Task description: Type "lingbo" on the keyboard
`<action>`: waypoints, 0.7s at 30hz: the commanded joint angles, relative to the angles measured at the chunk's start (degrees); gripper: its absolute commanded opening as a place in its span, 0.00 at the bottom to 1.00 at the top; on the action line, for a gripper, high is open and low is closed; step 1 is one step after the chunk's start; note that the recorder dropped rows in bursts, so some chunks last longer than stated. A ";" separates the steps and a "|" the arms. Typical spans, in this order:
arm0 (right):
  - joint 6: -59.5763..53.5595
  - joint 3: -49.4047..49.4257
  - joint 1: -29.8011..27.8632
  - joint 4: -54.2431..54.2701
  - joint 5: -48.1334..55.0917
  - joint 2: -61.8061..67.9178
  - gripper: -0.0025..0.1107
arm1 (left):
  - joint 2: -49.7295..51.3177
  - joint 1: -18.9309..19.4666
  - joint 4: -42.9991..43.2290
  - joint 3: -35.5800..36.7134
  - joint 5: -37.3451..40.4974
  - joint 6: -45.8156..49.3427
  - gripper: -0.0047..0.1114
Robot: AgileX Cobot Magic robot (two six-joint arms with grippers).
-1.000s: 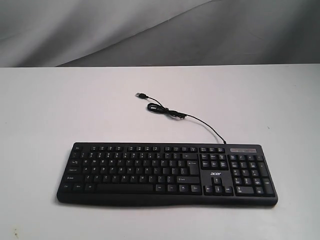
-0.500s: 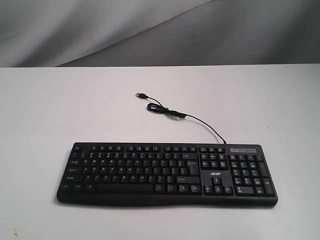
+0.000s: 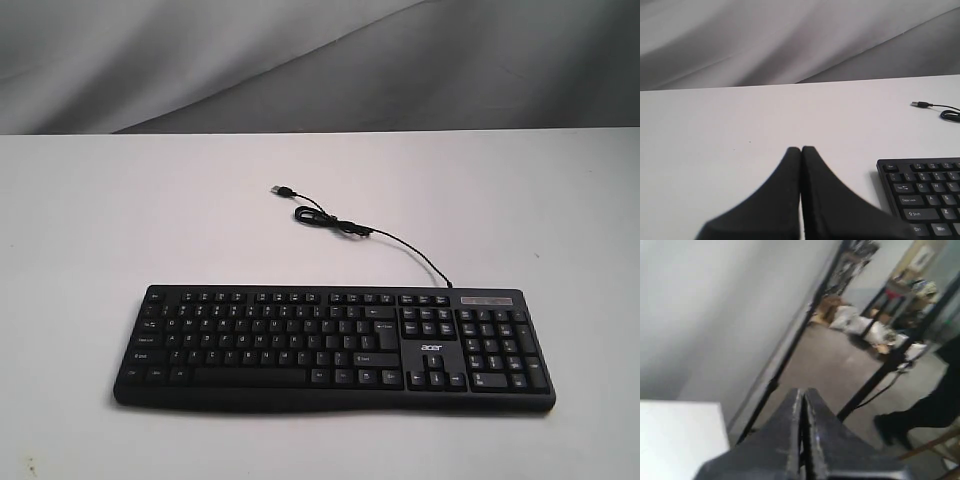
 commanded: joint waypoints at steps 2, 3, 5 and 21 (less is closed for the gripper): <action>-57.78 -7.36 0.03 58.19 7.36 7.69 0.02 | -0.21 0.25 0.03 0.28 -0.79 -0.12 0.04; -67.48 -7.57 0.03 66.86 9.21 8.73 0.02 | -0.21 0.25 0.03 0.28 -0.79 -0.12 0.04; -78.27 -7.34 0.03 79.99 11.73 10.48 0.02 | -0.21 0.25 0.03 0.28 -0.79 -0.12 0.04; -101.72 -7.36 16.82 105.59 18.70 20.63 0.02 | -0.21 0.25 0.03 0.28 -0.79 -0.12 0.04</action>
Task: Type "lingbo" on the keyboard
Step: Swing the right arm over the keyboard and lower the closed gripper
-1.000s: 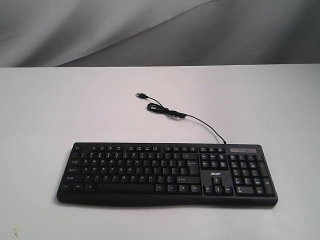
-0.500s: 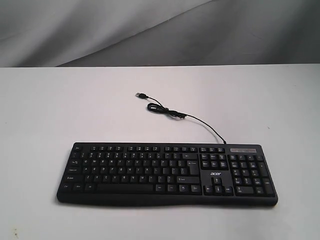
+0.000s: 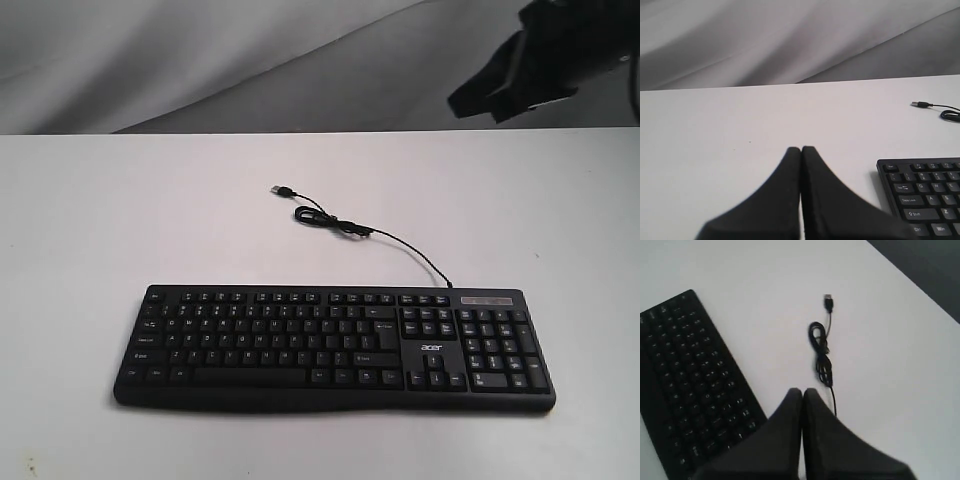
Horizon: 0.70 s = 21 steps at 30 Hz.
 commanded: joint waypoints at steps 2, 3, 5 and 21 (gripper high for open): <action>-3.23 -0.46 8.96 1.14 -8.33 1.16 0.02 | -0.21 0.25 0.03 0.28 -0.79 -0.12 0.04; -3.23 -0.46 9.89 1.14 -9.30 1.47 0.02 | -0.21 0.25 0.03 0.28 -0.79 -0.12 0.04; -3.23 -0.56 13.09 1.14 -11.51 2.28 0.02 | -0.21 0.25 0.03 0.28 -0.79 -0.12 0.04; -3.23 -0.56 27.86 1.38 -13.95 11.08 0.02 | -0.21 0.25 0.03 0.28 -0.79 -0.12 0.04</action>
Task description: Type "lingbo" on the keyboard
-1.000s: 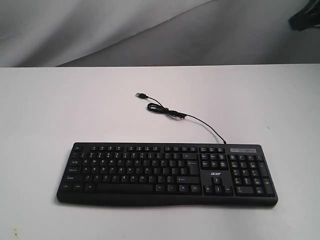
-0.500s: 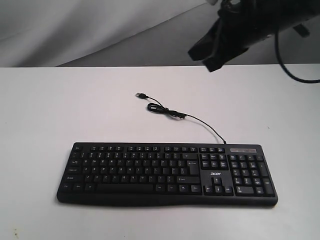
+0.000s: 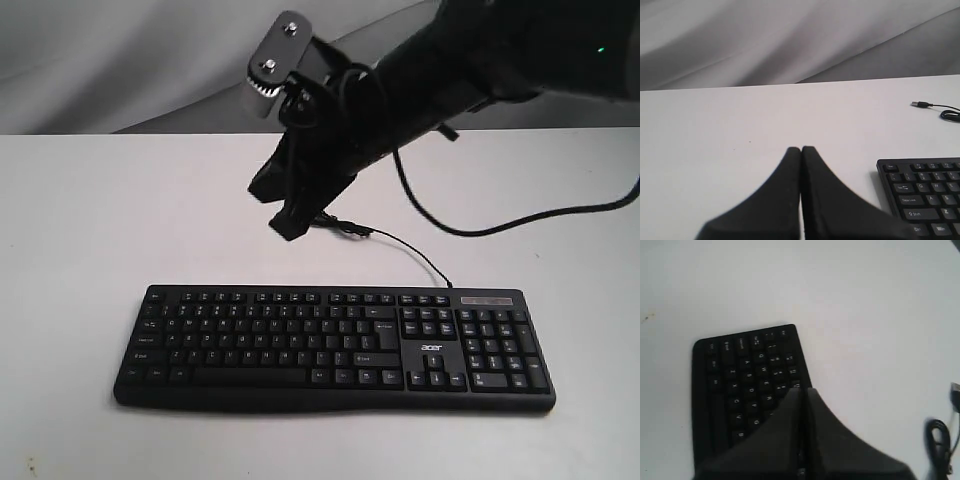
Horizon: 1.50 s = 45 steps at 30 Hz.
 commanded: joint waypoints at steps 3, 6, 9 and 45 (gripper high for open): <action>-0.07 -0.43 3.51 0.73 -0.84 4.09 0.02 | -0.21 0.25 0.03 0.28 -0.79 -0.12 0.04; -0.19 -0.43 4.18 0.73 -3.04 6.33 0.02 | -0.21 0.25 0.03 0.28 -0.79 -0.12 0.04; -1.70 -0.43 4.89 0.85 -4.44 8.80 0.02 | -0.21 0.25 0.03 0.28 -0.79 -0.12 0.04; 16.31 11.42 3.48 -13.48 -11.39 10.47 0.02 | -0.21 0.25 0.03 0.28 -0.79 -0.12 0.04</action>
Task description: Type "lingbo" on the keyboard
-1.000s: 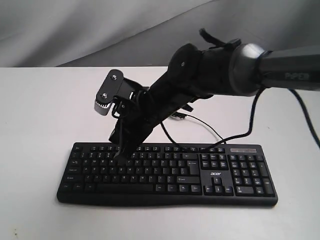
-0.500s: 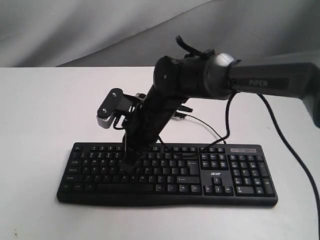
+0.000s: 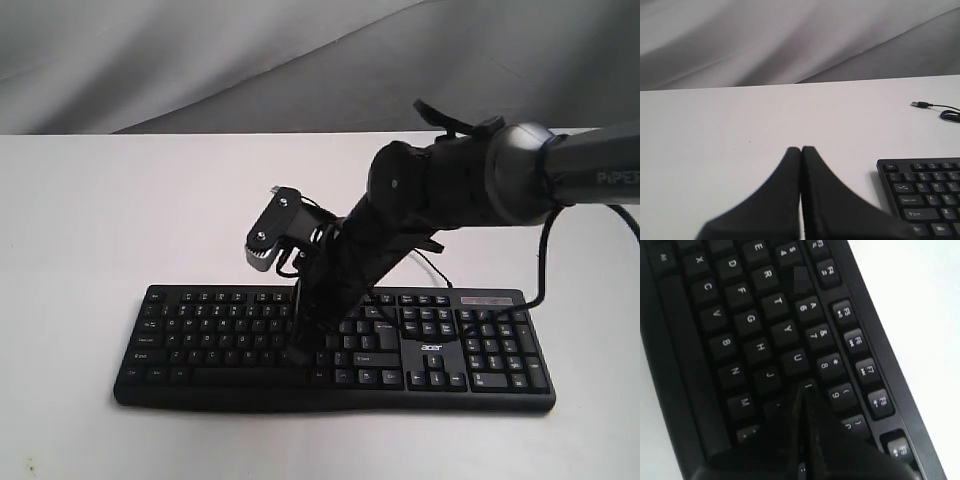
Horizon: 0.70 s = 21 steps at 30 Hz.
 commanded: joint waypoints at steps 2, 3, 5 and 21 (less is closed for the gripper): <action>0.04 1.93 -0.55 0.78 -2.08 -0.60 0.02 | -0.21 0.17 0.03 0.28 -0.79 -0.12 0.04; 0.04 2.04 -0.55 0.78 -2.08 -0.60 0.02 | -0.21 0.17 0.03 0.28 -0.79 -0.12 0.04; 0.04 2.29 -0.55 0.91 -2.08 -1.36 0.02 | -0.21 0.17 0.03 0.28 -0.79 -0.12 0.04; -0.22 2.43 -0.55 1.08 0.30 -1.55 0.02 | -0.21 0.17 0.03 0.28 -0.79 -0.12 0.04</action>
